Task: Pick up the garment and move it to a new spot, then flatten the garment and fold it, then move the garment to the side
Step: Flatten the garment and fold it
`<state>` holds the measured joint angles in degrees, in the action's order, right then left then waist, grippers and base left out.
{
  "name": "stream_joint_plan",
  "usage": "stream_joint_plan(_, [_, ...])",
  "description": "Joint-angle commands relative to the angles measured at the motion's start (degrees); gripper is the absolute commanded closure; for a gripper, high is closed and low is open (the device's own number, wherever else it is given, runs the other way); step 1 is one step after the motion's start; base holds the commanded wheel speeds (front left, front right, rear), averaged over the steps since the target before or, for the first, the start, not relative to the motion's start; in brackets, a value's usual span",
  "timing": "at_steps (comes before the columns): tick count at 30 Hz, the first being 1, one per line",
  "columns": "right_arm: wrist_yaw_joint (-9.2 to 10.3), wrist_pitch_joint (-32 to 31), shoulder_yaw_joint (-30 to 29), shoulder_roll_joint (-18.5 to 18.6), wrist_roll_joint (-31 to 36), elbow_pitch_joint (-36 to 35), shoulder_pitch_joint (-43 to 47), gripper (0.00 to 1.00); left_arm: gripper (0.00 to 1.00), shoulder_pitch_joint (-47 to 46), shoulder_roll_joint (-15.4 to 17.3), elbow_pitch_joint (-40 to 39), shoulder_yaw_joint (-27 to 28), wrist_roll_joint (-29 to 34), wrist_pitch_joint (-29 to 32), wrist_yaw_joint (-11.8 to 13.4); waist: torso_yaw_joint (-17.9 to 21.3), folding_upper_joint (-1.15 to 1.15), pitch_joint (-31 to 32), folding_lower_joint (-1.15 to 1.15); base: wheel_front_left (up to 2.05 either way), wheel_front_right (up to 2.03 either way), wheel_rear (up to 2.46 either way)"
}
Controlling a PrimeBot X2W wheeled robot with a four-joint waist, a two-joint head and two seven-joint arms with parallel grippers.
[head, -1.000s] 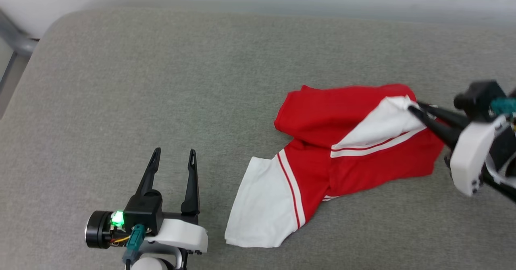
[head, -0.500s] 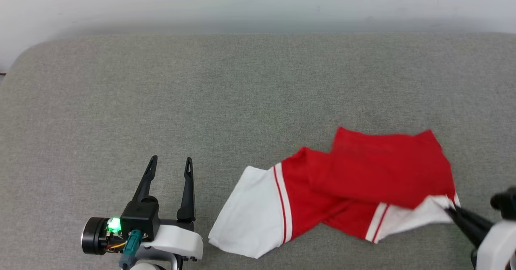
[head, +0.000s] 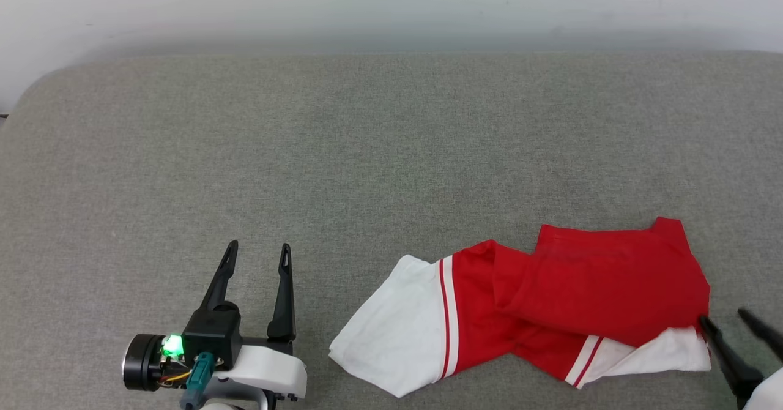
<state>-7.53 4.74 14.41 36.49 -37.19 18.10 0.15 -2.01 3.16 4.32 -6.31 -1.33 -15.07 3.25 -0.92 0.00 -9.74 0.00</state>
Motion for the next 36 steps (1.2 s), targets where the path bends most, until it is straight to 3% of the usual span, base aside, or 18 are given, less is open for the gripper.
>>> stream_joint_plan(1, [0.08, 0.45, -0.83, -0.63, 0.12, -0.95, 0.21, 0.0, 0.0, 0.51, 0.1, -0.06, 0.2, 0.18, -0.14, -0.16, 0.02, 0.0, 0.16, 0.0, 0.0, 0.0, 0.0])
stream_joint_plan(9, [0.07, -0.49, -13.05, -0.11, 5.37, -14.61, 1.61, 0.0, 0.0, 0.62, 0.06, -0.92, 0.36, 0.58, -0.14, -0.09, -0.04, 0.0, 0.93, 0.0, 0.0, 0.0, 0.0])
stream_joint_plan(13, [0.07, -5.38, -15.31, 1.26, 7.41, -20.56, -1.27, 0.0, 0.0, 0.31, 0.1, -1.49, 0.17, 0.76, -0.14, -0.15, -0.2, 0.0, 0.76, 0.0, 0.0, 0.0, 0.0])
stream_joint_plan(17, [0.07, -12.33, -13.87, 4.08, 6.71, -23.2, -4.99, 0.0, 0.0, -0.7, 0.28, -1.9, -0.12, 1.06, -0.14, -0.44, -0.79, 0.0, 0.05, 0.0, 0.0, 0.0, 0.0])
stream_joint_plan(23, [0.08, -27.43, -8.55, 9.41, 2.07, -21.43, -11.14, 0.0, 0.0, -1.53, 0.25, -2.42, -0.48, 1.02, -0.14, -0.38, -1.82, 0.0, -2.14, 0.0, 0.0, 0.0, 0.0])
stream_joint_plan(28, [0.07, -38.59, -3.92, 10.56, -2.28, -16.9, -15.57, 0.0, 0.0, -2.98, 0.11, -2.5, -1.37, 0.65, -0.14, -0.39, -3.37, 0.0, -4.72, 0.0, 0.0, 0.0, 0.0])
stream_joint_plan(36, [0.07, -42.42, 3.36, 8.68, -1.69, -7.46, -19.44, 0.0, 0.0, -5.05, -0.09, -2.48, -2.68, 0.19, -0.14, 0.13, -6.26, 0.0, -8.3, 0.0, 0.0, 0.0, 0.0])
